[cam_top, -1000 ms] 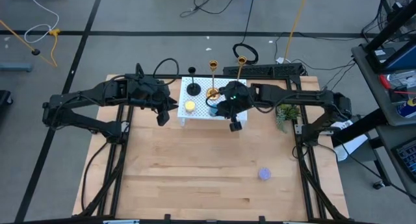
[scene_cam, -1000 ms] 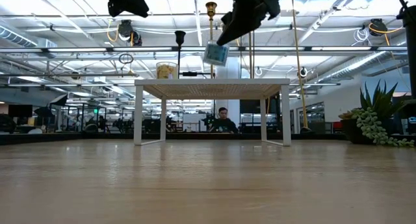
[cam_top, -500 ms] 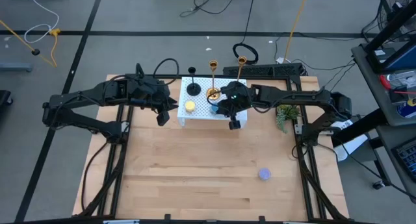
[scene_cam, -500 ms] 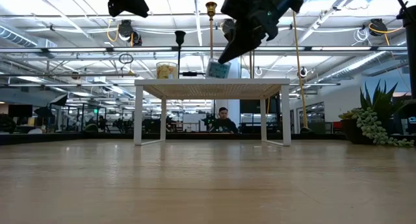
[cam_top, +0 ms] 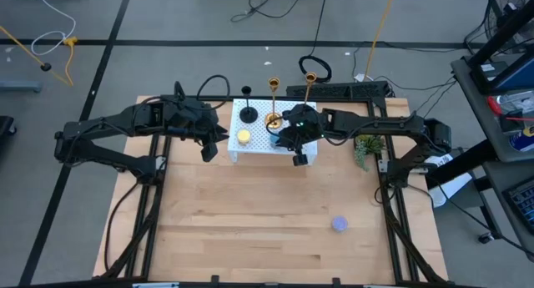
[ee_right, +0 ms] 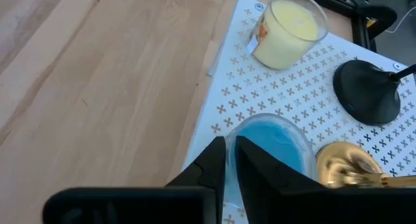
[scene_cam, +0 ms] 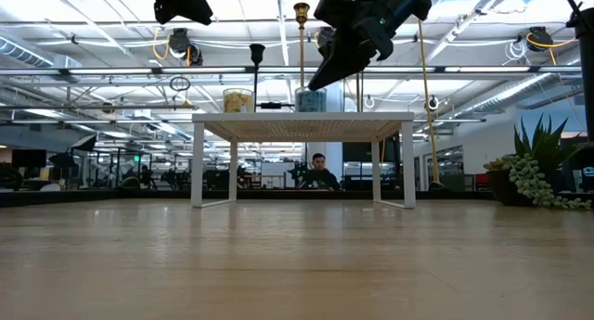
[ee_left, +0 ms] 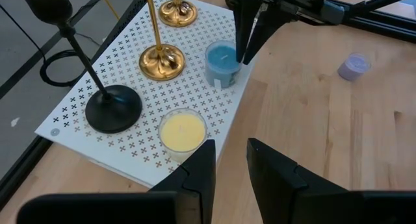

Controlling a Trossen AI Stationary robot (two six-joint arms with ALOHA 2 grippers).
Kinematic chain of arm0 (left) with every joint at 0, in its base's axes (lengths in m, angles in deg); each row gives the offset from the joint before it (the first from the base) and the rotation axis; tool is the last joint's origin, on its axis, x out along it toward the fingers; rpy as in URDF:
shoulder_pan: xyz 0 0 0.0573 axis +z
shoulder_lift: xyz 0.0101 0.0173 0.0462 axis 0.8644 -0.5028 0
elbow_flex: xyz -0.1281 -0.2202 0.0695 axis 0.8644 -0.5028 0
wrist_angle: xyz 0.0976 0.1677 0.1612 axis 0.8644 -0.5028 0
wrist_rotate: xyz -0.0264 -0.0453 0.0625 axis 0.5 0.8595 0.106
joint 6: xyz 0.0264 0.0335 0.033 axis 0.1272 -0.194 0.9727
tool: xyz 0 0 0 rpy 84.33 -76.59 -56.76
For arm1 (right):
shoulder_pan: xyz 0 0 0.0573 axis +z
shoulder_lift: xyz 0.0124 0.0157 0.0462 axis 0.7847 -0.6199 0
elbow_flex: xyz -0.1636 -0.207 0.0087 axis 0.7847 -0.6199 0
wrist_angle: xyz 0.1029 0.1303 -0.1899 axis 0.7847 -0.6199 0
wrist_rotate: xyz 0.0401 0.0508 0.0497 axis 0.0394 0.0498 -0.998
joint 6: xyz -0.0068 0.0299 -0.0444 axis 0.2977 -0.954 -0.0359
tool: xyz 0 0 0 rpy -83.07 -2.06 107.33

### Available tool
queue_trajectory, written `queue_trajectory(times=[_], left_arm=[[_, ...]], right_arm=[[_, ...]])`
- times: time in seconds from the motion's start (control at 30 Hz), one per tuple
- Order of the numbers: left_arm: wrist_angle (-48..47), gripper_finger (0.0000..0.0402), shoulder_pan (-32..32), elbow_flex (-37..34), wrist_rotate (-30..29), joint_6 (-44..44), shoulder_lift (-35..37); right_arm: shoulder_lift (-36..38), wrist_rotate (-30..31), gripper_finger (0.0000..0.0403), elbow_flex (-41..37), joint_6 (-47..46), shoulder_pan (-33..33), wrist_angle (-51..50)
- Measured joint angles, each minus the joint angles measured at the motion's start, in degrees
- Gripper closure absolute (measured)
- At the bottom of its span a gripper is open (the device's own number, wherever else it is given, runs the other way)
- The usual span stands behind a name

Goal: Pick & Place candle stick holders
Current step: Put the blue scented candle on the shelf, then put the purple scented candle on the shelf

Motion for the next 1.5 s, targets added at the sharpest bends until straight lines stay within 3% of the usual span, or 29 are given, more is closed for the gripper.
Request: queue_trajectory(times=[0.47,0.7,0.9,1.27,1.5], left_arm=[[0.0,0.0307,0.0,0.0,0.0,0.0,0.0],[-0.2,0.0307,0.0,0.0,0.1,0.0,0.0],[-0.6,0.0307,0.0,0.0,0.2,0.0,0.0],[-0.6,0.0307,0.0,0.0,0.1,0.0,0.0],[-0.6,0.0307,0.0,0.0,0.1,0.0,0.0]], right_arm=[[0.9,1.9,0.0292,0.0,-0.2,0.4,3.2],[5.1,2.0,0.0266,0.0,-6.1,1.9,-0.1],[6.2,11.6,0.0254,-0.7,-12.1,2.4,-5.5],[5.9,12.1,0.0248,-15.3,-13.3,1.5,13.2],[6.1,12.0,0.0248,-19.2,-13.3,0.4,21.3]])
